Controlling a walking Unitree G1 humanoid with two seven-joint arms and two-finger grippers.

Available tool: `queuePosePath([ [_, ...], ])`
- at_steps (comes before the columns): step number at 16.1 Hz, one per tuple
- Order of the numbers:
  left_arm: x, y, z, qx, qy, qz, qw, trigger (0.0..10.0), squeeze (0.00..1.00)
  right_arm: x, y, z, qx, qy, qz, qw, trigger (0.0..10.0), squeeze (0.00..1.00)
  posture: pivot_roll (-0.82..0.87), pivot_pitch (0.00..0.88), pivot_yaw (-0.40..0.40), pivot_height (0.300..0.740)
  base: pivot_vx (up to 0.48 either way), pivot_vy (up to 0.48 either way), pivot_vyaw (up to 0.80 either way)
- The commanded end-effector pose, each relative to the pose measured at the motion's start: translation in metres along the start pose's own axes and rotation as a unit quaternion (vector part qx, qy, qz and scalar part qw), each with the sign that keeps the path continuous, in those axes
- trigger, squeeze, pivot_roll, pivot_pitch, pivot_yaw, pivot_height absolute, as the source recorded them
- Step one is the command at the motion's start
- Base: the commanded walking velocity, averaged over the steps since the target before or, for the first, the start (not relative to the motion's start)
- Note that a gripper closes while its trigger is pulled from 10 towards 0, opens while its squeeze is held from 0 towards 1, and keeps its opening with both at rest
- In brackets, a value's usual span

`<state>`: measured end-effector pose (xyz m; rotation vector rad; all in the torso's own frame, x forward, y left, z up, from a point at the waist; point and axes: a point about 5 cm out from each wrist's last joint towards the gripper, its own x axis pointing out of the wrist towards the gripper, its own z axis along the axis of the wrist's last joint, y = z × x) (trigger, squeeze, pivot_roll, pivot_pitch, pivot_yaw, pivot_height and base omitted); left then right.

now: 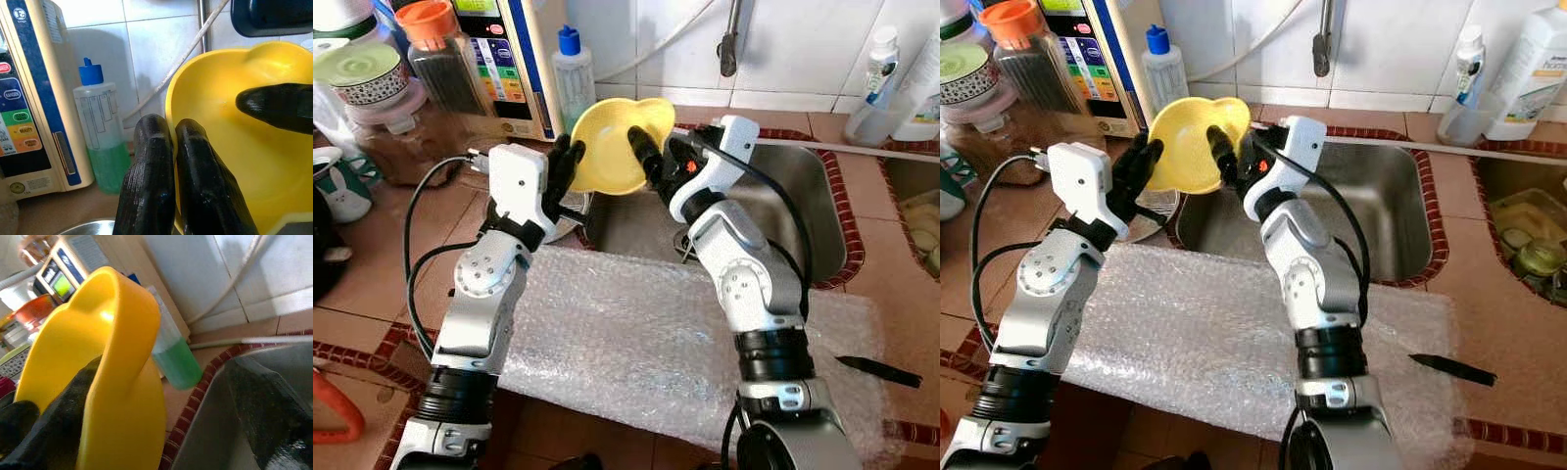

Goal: Kitchen organization

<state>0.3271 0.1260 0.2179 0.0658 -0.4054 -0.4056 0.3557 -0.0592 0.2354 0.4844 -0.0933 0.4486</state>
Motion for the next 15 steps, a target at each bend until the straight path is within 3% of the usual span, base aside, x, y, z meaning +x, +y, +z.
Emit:
queuePosePath([
  [1,-0.001,0.001,0.007,0.009,-0.02,-0.001,1.0,0.0,0.0,0.005,0.009,-0.002,0.013,0.011,0.0,1.0,0.0,0.0,-0.15,0.14,0.111,0.74,0.0,0.0,0.0],
  [2,-0.001,0.001,0.007,0.019,-0.018,0.003,1.0,0.0,0.0,0.008,0.01,-0.003,0.015,0.021,-0.006,1.0,0.8,0.0,-0.16,0.14,0.111,0.74,0.0,0.0,0.0],
  [3,-0.001,0.001,0.006,0.025,-0.016,0.008,1.0,0.0,0.0,0.009,0.013,-0.006,0.021,0.034,-0.004,0.999,0.0,0.0,-0.16,0.14,0.111,0.74,0.0,0.0,0.0],
  [10,0.002,-0.003,0.003,0.03,-0.012,0.013,0.999,0.0,0.0,0.011,0.03,-0.017,0.042,0.084,0.012,0.996,0.0,0.0,-0.16,0.136,0.11,0.74,0.0,0.0,0.0],
  [15,0.002,-0.009,0.002,0.023,-0.011,-0.007,1.0,0.0,0.0,0.01,0.024,-0.02,0.059,0.091,-0.01,0.994,0.0,0.0,-0.16,0.132,0.11,0.74,0.0,0.0,0.0],
])
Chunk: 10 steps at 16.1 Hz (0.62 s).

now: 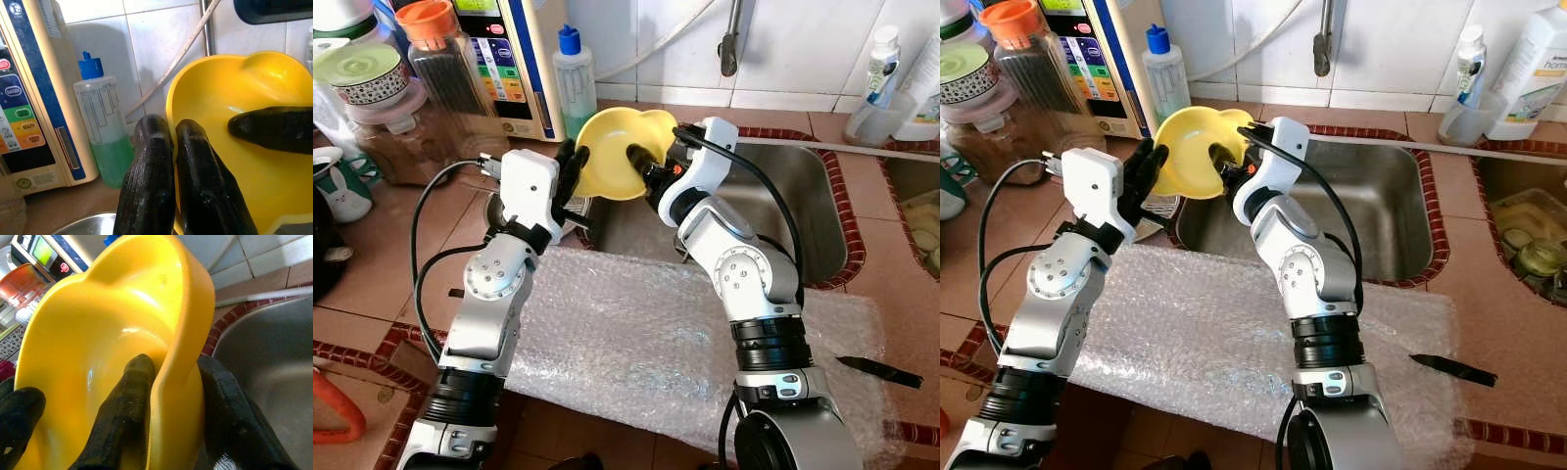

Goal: Kitchen organization

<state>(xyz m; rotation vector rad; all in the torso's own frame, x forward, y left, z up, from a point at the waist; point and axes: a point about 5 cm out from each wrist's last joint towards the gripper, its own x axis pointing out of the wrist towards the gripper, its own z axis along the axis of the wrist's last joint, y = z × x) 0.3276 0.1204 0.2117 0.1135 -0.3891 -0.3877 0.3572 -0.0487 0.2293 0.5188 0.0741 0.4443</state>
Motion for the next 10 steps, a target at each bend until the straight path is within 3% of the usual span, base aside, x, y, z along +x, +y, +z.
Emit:
queuePosePath([
  [1,0.002,-0.005,0.009,0.001,-0.025,-0.017,1.0,0.0,0.0,0.006,0.015,-0.01,0.03,0.021,0.002,0.999,0.0,0.0,-0.16,0.131,0.108,0.74,0.0,0.0,0.0],
  [2,0.002,-0.005,0.009,-0.001,-0.024,-0.018,1.0,0.6,0.0,0.006,0.013,-0.01,0.032,0.021,-0.003,0.999,0.0,0.0,-0.16,0.131,0.108,0.74,0.0,0.0,0.0],
  [3,0.002,-0.006,0.008,-0.007,-0.022,-0.022,0.999,2.9,0.0,0.006,0.01,-0.01,0.034,0.021,-0.009,0.999,0.0,0.0,-0.16,0.128,0.109,0.74,0.0,0.0,0.0],
  [4,0.002,-0.007,0.008,-0.01,-0.021,-0.027,0.999,4.3,0.0,0.006,0.009,-0.01,0.035,0.021,-0.011,0.999,0.0,0.0,-0.16,0.128,0.109,0.74,0.0,0.0,0.0],
  [5,0.002,-0.011,0.008,-0.018,-0.02,-0.041,0.999,7.0,0.0,0.006,0.007,-0.01,0.038,0.022,-0.015,0.999,0.0,0.0,-0.16,0.128,0.109,0.74,0.0,0.0,0.0],
  [6,0.002,-0.012,0.008,-0.038,-0.021,-0.044,0.998,10.0,1.0,0.006,0.005,-0.01,0.04,0.022,-0.02,0.999,0.0,0.0,-0.16,0.128,0.109,0.74,0.0,0.0,0.0],
  [10,-0.001,-0.023,0.006,-0.067,-0.011,-0.1,0.993,10.0,1.0,0.007,-0.004,-0.007,0.044,0.007,-0.046,0.998,0.0,0.0,-0.15,0.13,0.111,0.74,0.0,0.0,0.0],
])
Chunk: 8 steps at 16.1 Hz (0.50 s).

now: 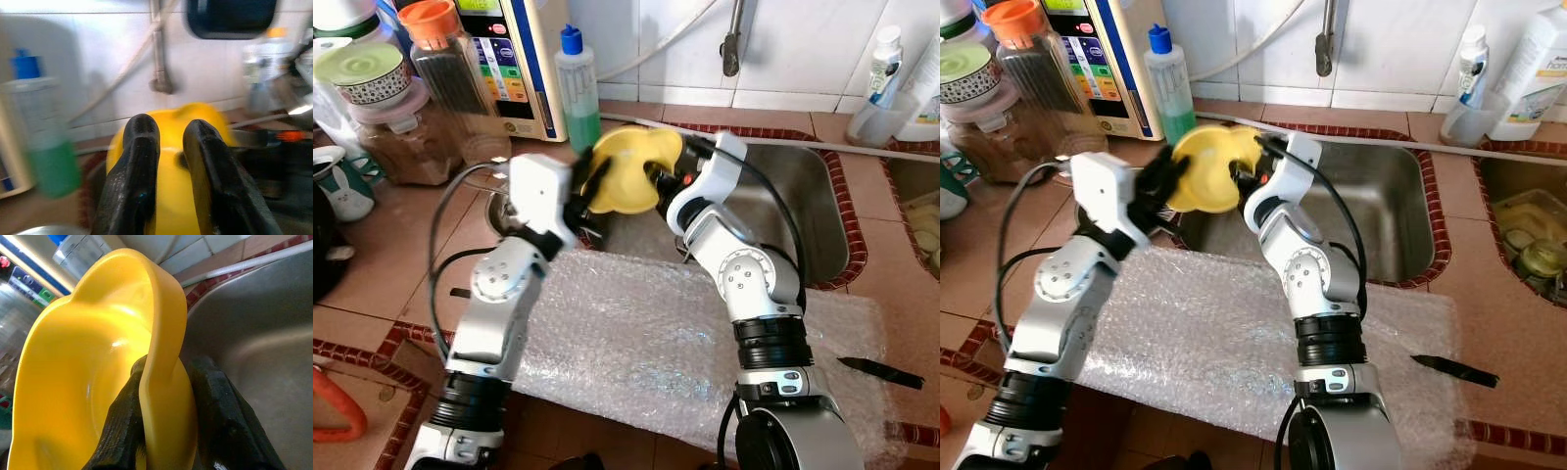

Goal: Kitchen organization

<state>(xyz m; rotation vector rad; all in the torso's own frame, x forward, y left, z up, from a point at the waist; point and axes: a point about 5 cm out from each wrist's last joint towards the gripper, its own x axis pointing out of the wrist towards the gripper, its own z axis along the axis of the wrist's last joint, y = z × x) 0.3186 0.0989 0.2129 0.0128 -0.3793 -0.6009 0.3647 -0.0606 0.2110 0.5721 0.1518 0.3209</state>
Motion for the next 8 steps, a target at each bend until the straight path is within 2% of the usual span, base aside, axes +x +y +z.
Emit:
queuePosePath([
  [1,-0.002,-0.002,0.0,-0.006,0.004,-0.017,1.0,10.0,1.0,0.004,0.014,0.004,0.002,-0.015,0.01,1.0,0.0,0.0,-0.15,0.13,0.11,0.74,0.0,0.0,0.0],
  [4,-0.006,-0.006,-0.001,-0.036,0.014,-0.052,0.998,10.0,1.0,0.004,-0.01,0.014,-0.033,-0.045,-0.04,0.998,0.0,0.0,-0.15,0.134,0.111,0.74,0.0,0.0,0.0],
  [6,-0.011,-0.008,-0.005,-0.054,0.041,-0.086,0.994,10.0,1.0,0.001,-0.04,0.022,-0.083,-0.066,-0.101,0.989,0.0,0.0,-0.15,0.136,0.113,0.74,0.0,0.0,0.0],
  [8,-0.015,-0.01,-0.009,-0.044,0.063,-0.114,0.991,10.0,1.0,-0.004,-0.064,0.026,-0.116,-0.076,-0.138,0.981,0.0,0.0,-0.15,0.137,0.117,0.74,0.0,0.0,0.0],
])
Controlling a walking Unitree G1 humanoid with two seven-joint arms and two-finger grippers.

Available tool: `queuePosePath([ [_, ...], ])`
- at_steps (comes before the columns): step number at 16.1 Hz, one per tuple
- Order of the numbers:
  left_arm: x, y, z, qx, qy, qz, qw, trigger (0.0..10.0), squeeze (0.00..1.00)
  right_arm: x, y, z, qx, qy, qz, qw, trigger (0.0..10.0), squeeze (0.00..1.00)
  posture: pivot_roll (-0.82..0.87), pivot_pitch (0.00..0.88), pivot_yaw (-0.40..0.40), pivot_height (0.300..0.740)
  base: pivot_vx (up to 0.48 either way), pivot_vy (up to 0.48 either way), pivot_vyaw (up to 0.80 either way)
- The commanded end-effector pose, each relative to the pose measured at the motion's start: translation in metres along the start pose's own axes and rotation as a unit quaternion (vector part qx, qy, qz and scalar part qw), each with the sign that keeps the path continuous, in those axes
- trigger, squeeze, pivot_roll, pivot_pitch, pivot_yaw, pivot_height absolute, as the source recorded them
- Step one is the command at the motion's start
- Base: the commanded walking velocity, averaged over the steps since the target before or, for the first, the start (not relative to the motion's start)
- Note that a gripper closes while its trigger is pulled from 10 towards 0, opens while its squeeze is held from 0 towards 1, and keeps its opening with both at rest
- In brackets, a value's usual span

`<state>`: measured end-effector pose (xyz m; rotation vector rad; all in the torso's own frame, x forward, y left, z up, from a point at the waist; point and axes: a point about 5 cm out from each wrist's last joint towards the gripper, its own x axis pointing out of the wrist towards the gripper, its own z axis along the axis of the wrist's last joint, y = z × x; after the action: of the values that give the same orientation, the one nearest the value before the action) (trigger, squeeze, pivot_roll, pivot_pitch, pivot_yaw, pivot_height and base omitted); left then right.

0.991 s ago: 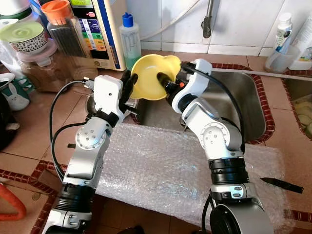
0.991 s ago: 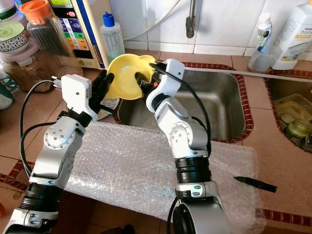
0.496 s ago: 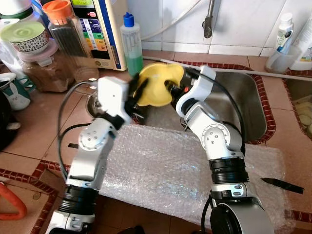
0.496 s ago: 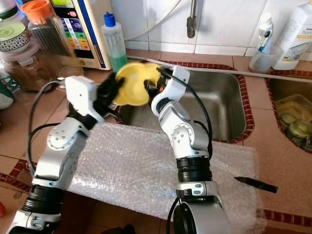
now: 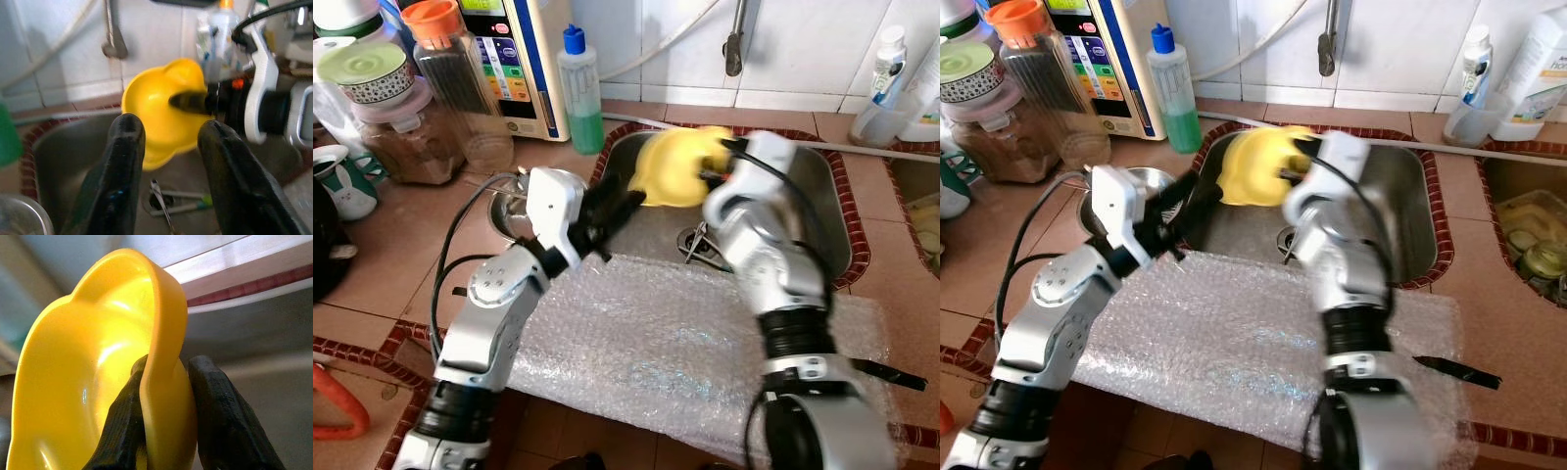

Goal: Kitchen organization

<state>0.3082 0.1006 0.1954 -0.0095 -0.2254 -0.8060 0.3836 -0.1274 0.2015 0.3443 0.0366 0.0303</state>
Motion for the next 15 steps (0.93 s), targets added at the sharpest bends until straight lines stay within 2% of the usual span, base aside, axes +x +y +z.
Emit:
queuePosePath([
  [1,-0.002,-0.006,0.0,0.013,0.013,-0.032,0.999,10.0,1.0,-0.001,-0.013,-0.007,-0.015,0.004,-0.023,1.0,0.0,0.0,-0.15,0.137,0.117,0.74,0.0,0.0,0.0],
  [5,-0.012,-0.007,-0.014,0.027,0.077,-0.068,0.994,10.0,1.0,-0.004,-0.056,-0.024,-0.031,0.032,-0.088,0.995,0.0,0.0,-0.15,0.14,0.12,0.74,0.0,0.0,0.0],
  [7,-0.015,-0.006,-0.016,0.028,0.087,-0.074,0.993,10.0,1.0,-0.006,-0.07,-0.032,-0.036,0.047,-0.117,0.991,0.0,0.0,-0.15,0.139,0.13,0.74,0.0,0.0,0.0],
  [9,-0.015,-0.006,-0.017,0.033,0.092,-0.079,0.992,10.0,1.0,-0.007,-0.076,-0.037,-0.032,0.055,-0.126,0.99,0.4,0.0,-0.15,0.138,0.13,0.74,0.0,0.0,0.0],
  [10,-0.015,-0.006,-0.017,0.032,0.094,-0.08,0.992,10.0,1.0,-0.008,-0.078,-0.039,-0.034,0.06,-0.13,0.989,0.9,0.0,-0.15,0.137,0.131,0.74,0.0,0.0,0.0],
  [11,-0.016,-0.006,-0.017,0.035,0.097,-0.082,0.991,10.0,1.0,-0.008,-0.081,-0.042,-0.028,0.068,-0.138,0.988,2.8,0.0,-0.15,0.137,0.131,0.74,0.0,0.0,0.0],
  [12,-0.016,-0.005,-0.017,0.039,0.101,-0.082,0.991,10.0,1.0,-0.008,-0.082,-0.045,-0.027,0.077,-0.141,0.987,10.0,1.0,-0.15,0.136,0.132,0.74,0.0,0.0,0.0],
  [15,-0.016,-0.005,-0.019,0.046,0.106,-0.083,0.99,10.0,1.0,-0.007,-0.081,-0.048,-0.024,0.083,-0.141,0.986,10.0,1.0,-0.15,0.132,0.13,0.74,0.0,0.0,0.0],
])
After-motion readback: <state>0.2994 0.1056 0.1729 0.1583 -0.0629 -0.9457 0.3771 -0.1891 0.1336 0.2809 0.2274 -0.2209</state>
